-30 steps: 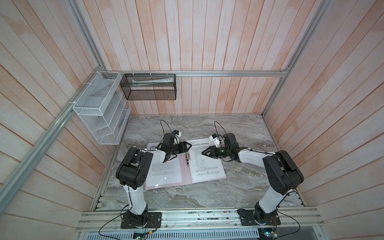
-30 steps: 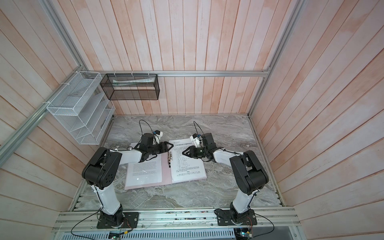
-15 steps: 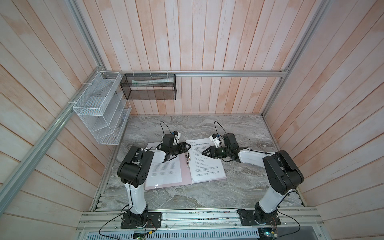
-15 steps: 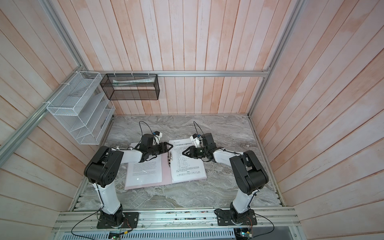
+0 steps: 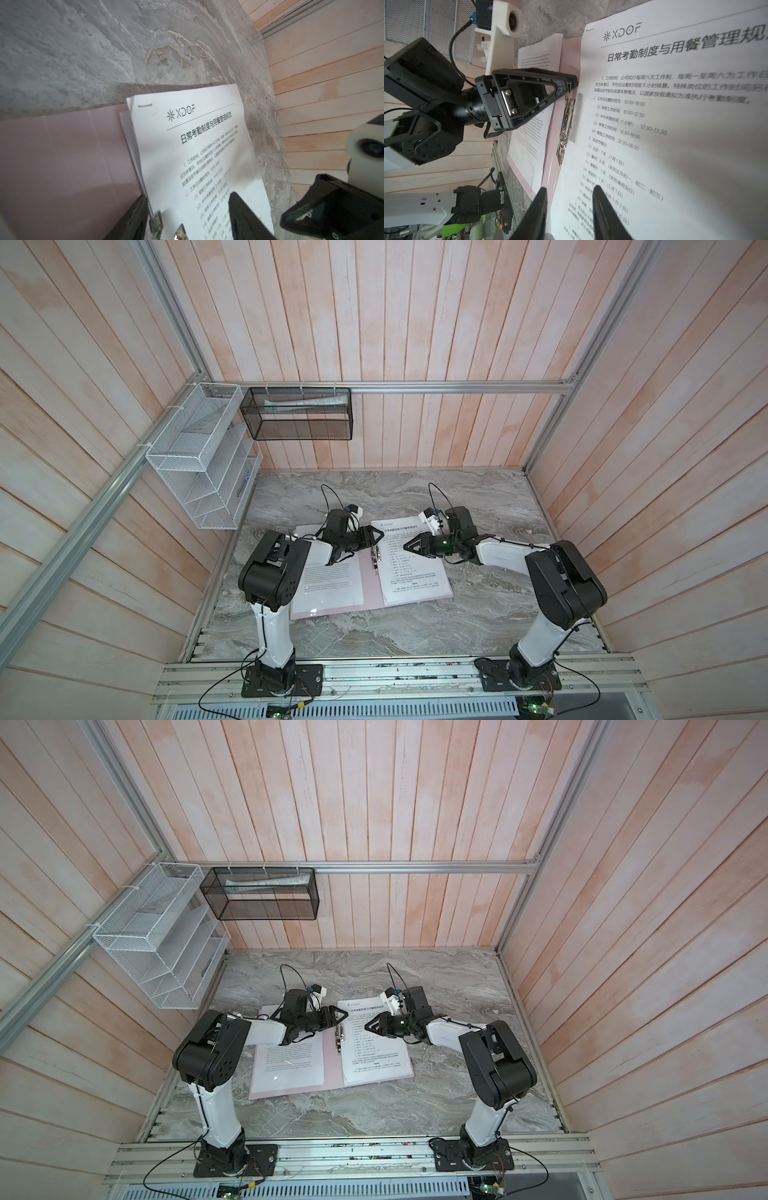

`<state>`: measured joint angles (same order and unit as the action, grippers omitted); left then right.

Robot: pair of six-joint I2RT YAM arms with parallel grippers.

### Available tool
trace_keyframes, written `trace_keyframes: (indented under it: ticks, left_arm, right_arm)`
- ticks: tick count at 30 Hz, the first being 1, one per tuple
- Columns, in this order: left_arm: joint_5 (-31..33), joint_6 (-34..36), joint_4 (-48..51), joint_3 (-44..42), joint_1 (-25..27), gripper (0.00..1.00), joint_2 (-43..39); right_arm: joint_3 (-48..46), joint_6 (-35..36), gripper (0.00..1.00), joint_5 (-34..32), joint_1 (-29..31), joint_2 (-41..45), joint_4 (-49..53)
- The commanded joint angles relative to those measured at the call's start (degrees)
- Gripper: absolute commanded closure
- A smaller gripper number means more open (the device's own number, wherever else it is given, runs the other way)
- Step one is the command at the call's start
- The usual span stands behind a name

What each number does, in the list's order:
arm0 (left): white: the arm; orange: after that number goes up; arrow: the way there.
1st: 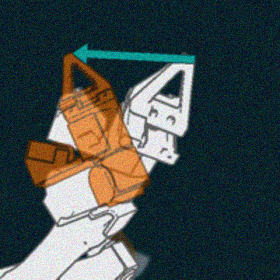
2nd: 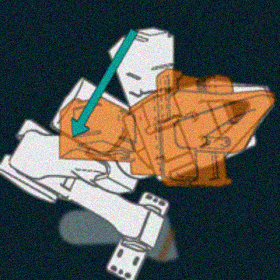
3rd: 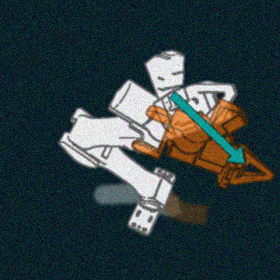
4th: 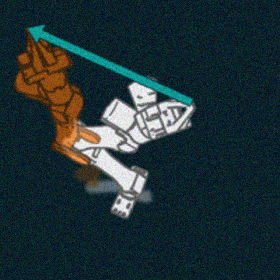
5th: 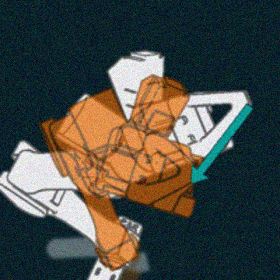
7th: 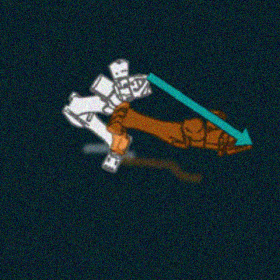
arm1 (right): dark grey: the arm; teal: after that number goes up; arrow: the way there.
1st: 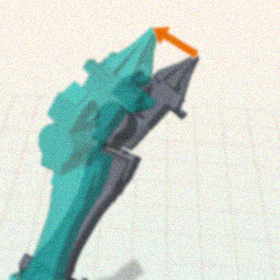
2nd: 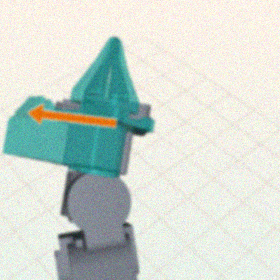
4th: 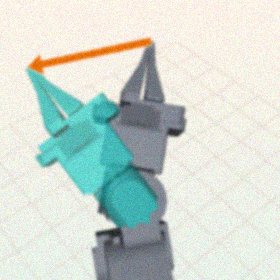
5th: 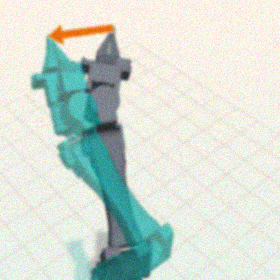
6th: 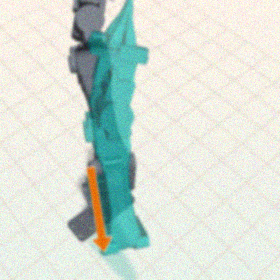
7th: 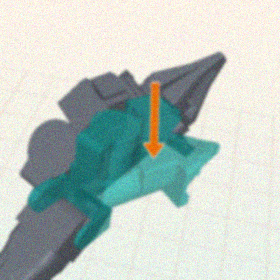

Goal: Put the files into the folder

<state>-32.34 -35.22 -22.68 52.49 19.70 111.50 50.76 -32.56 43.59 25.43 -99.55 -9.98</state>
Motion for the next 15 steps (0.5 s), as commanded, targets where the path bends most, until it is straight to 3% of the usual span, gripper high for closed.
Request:
trace_keyframes:
  ticks: [1, 15]
  left_arm:
    - [-1.7, -0.7, -2.2, -0.4, -0.2, 0.37, -0.7]
    - [-2.2, -1.5, -3.0, -4.5, 1.1, 0.38, -7.8]
  right_arm:
    - [1.3, 1.1, 0.65, 0.5, 0.3, -1.0, 0.8]
    - [3.9, 3.2, 0.66, -0.6, 0.1, -1.2, 4.5]
